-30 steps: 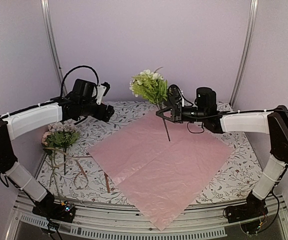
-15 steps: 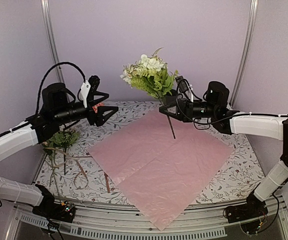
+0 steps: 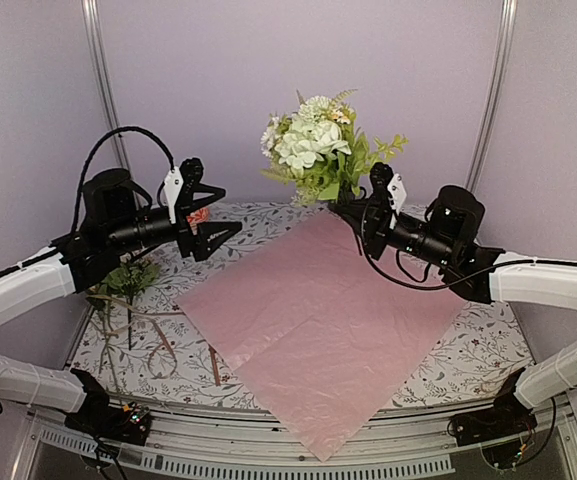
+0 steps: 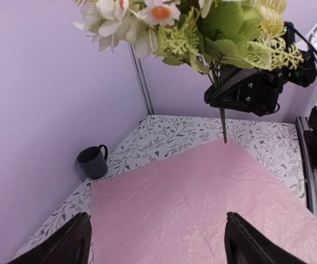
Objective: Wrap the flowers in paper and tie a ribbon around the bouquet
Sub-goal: Place the fake flower on the flattened wrapping paper.
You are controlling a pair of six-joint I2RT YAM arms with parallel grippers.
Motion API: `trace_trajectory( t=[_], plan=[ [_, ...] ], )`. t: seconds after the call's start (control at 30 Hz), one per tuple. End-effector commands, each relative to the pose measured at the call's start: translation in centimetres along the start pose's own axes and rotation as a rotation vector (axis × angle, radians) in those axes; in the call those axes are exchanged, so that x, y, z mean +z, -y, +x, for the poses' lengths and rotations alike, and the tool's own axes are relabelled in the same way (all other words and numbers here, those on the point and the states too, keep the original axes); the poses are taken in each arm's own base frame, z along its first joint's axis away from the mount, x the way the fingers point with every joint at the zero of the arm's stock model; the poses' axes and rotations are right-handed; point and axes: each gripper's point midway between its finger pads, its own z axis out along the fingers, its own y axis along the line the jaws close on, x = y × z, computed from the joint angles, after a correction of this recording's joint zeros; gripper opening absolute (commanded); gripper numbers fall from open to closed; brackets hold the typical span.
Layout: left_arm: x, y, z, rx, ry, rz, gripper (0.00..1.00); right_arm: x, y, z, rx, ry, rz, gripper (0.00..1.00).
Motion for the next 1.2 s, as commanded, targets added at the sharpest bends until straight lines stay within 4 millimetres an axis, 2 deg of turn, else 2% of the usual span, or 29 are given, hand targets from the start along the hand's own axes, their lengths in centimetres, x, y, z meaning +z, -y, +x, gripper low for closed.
trace_trajectory(
  t=[0.0,0.07,0.2,0.27,0.37,0.47,0.6,0.67,0.7,0.8,0.9,0.93,1.07,1.17],
  plan=[
    [0.1,0.4,-0.1,0.021,0.008,0.011,0.85,-0.8,1.3,-3.5,-0.212,0.113,0.082,0.0],
    [0.0,0.4,-0.2,0.023,0.007,0.009,0.85,-0.8,1.5,-3.3,-0.231,0.115,0.097,0.0],
    [0.0,0.4,-0.3,0.029,0.005,0.001,0.85,-0.6,4.4,-2.4,-0.18,0.063,0.256,0.0],
    [0.1,0.2,-0.1,0.03,-0.001,-0.009,0.85,-0.3,6.6,-1.6,-0.087,-0.004,0.369,0.0],
    [0.1,-0.1,0.1,0.029,-0.011,-0.028,0.85,-0.4,9.0,1.7,0.197,-0.129,0.556,0.0],
    [0.3,-0.4,0.2,0.019,-0.016,-0.038,0.85,0.1,8.2,5.3,0.437,-0.195,0.67,0.0],
    [0.9,-0.8,0.8,-0.009,-0.045,-0.054,0.85,2.7,4.9,10.4,0.443,-0.392,0.738,0.0],
    [1.0,-0.7,0.7,-0.019,-0.048,-0.044,0.85,2.7,3.7,14.7,0.456,-0.515,0.744,0.0],
    [1.0,-0.6,0.7,-0.02,-0.047,-0.04,0.85,3.3,3.5,15.2,0.504,-0.522,0.752,0.0],
    [1.1,-0.2,0.6,-0.016,-0.044,-0.028,0.85,3.5,2.3,19.4,0.594,-0.612,0.77,0.0],
    [1.1,0.1,0.5,-0.01,-0.046,-0.02,0.85,4.6,0.6,22.6,0.664,-0.689,0.736,0.0],
    [1.1,0.1,0.5,-0.007,-0.047,-0.021,0.85,4.7,0.2,24.3,0.673,-0.731,0.738,0.0],
    [1.0,0.0,0.5,-0.003,-0.048,-0.03,0.86,4.6,-0.5,28.3,0.651,-0.845,0.774,0.0],
    [0.9,0.3,0.5,0.006,-0.05,-0.016,0.86,4.8,-0.7,29.9,0.627,-0.882,0.775,0.0]
  ],
)
